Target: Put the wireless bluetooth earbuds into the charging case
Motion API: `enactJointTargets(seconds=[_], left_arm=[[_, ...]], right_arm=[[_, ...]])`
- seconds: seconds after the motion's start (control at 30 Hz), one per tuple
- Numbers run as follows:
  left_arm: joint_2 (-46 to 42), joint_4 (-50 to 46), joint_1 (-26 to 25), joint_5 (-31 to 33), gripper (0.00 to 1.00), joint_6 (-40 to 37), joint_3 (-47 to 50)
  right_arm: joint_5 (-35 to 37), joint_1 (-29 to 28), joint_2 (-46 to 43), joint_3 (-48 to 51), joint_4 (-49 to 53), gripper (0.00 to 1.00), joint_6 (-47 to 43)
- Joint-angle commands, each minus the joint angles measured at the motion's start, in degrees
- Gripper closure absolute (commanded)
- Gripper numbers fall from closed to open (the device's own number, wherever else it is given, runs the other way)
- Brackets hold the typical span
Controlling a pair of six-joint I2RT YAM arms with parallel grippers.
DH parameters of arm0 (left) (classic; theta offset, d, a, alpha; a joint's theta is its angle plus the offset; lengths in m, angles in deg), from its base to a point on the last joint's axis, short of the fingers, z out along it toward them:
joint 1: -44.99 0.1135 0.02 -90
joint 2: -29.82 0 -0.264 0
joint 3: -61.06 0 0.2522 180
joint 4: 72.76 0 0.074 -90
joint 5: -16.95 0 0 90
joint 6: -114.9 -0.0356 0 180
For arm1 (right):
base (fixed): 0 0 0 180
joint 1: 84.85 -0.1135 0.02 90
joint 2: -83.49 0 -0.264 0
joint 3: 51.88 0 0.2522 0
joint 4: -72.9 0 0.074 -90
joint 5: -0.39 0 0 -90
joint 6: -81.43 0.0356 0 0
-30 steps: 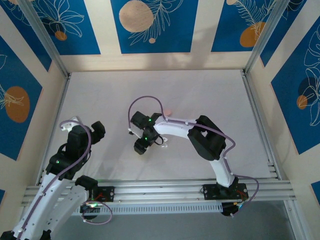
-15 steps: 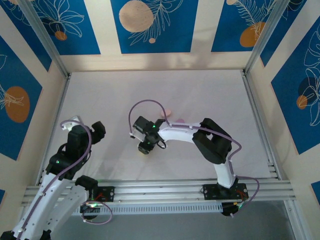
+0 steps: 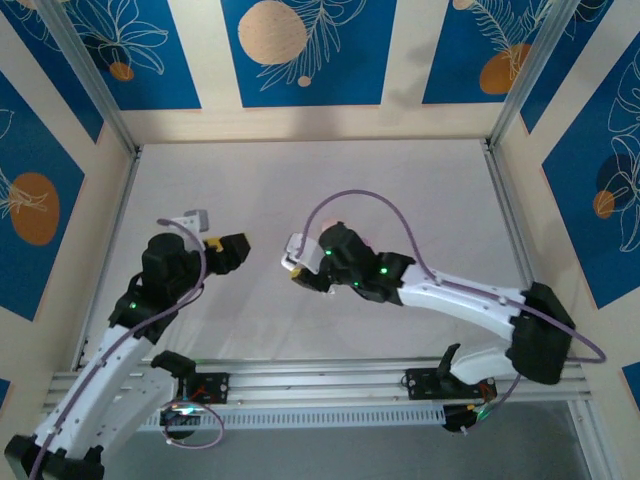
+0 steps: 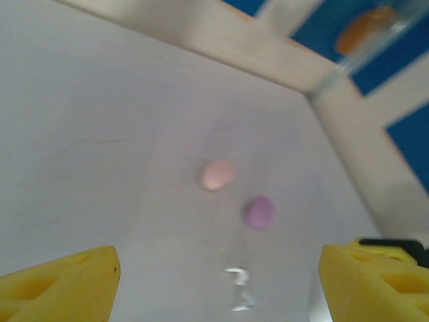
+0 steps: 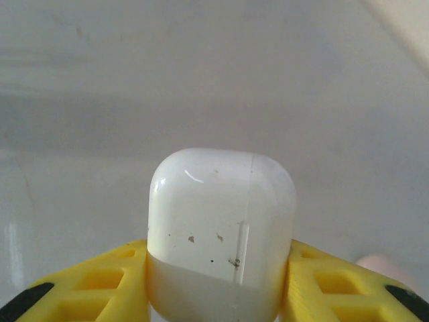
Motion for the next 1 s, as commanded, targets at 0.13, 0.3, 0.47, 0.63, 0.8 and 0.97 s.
enactJointTargets(seconds=[0.13, 0.3, 0.47, 0.63, 0.8, 0.97], left_arm=[[5.60, 9.41, -5.63, -19.45, 0.22, -5.61, -3.18], [9.08, 6.64, -10.77, -17.26, 0.23, -9.56, -5.34], [12.27, 4.94, -13.06, -16.15, 0.31, -11.39, -7.33], [14.25, 4.33, -14.25, -16.21, 0.37, -12.11, -7.86], [15.36, 4.94, -14.85, -15.08, 0.52, -12.11, -7.97], [15.76, 5.24, -15.09, -15.08, 0.57, -12.04, -8.06]], right_arm=[[2.53, 0.81, -5.14, 0.66, -4.19, 0.61, -11.41], [2.60, 0.78, -5.81, -0.59, -3.41, 0.61, -13.61], [2.34, 0.62, -5.95, -1.09, -3.97, 0.61, -14.34], [1.18, 0.60, -6.16, -1.15, -4.54, 0.61, -14.20], [-0.51, 0.51, -6.45, -1.14, -4.71, 0.61, -14.56], [-1.08, 0.44, -6.52, -1.10, -4.87, 0.61, -15.44]])
